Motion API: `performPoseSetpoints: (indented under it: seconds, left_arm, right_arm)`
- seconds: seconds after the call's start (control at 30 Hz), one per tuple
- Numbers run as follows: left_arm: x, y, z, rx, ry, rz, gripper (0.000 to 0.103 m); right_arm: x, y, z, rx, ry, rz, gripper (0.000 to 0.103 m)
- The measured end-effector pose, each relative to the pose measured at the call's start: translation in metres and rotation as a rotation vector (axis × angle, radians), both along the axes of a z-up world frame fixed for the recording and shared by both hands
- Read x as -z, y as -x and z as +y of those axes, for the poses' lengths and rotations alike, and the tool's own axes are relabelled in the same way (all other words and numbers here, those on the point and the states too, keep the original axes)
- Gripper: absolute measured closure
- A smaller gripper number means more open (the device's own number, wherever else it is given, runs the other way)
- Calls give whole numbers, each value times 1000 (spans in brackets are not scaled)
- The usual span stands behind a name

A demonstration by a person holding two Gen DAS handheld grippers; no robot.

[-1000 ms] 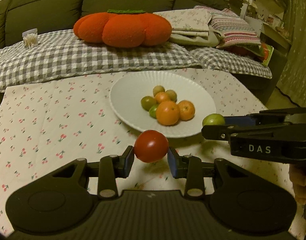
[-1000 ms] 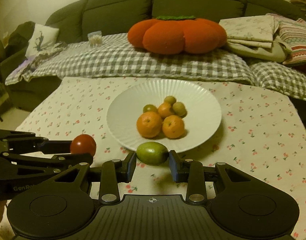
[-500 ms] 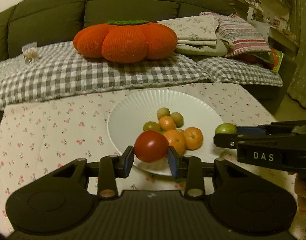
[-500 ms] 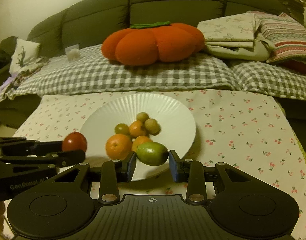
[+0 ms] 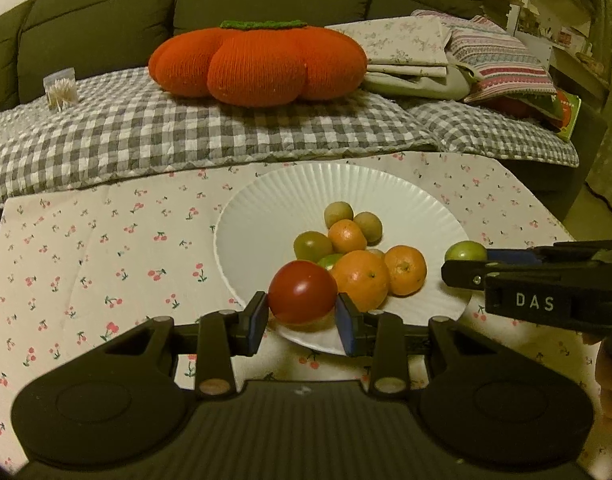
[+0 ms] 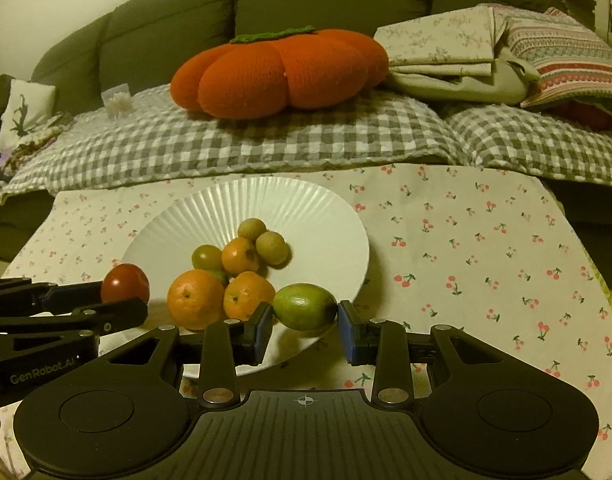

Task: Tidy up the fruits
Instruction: 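Carry the tomato in the left gripper and the lime in the right gripper over the plate, then open the left gripper to drop the tomato while the right gripper drops the lime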

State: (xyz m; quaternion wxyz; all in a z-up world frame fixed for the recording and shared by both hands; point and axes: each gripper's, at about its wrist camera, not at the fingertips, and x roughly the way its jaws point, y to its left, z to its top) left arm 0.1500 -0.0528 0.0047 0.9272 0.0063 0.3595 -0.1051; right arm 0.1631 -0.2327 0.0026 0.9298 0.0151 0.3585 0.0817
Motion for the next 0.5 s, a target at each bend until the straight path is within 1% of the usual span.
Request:
performPoseSetpoints:
  seconds: [0.23,0.3,0.33,0.4,0.43,0.47,0.5]
  left_arm:
    - [1,-1,2,0,3,3,67]
    - [0,1,2,1,2,-6,67]
    - [-1,2,3,1,2,-14,65]
    - [-4,4,3,-4,2,-25,55]
    - [-5,5,3,-7,3,-34,48]
    - [-6,7,3,-10,2,-41,45]
    - [-7,8,3,-10,0,-44,45]
  right_arm:
    - [1,-1,-1,1,-3,1,69]
    - [0,-1,-1,-1,-12,4,67]
    - [0,-1,-1,-1,-15,4,67]
    - [-2,0,-2,0,-15,0,66]
    - [-3,1,-2,0,-15,-1,65]
    - [-3,1,-2,1,-17,-2,61]
    - [-4,2,-2,3,-20,-4,55]
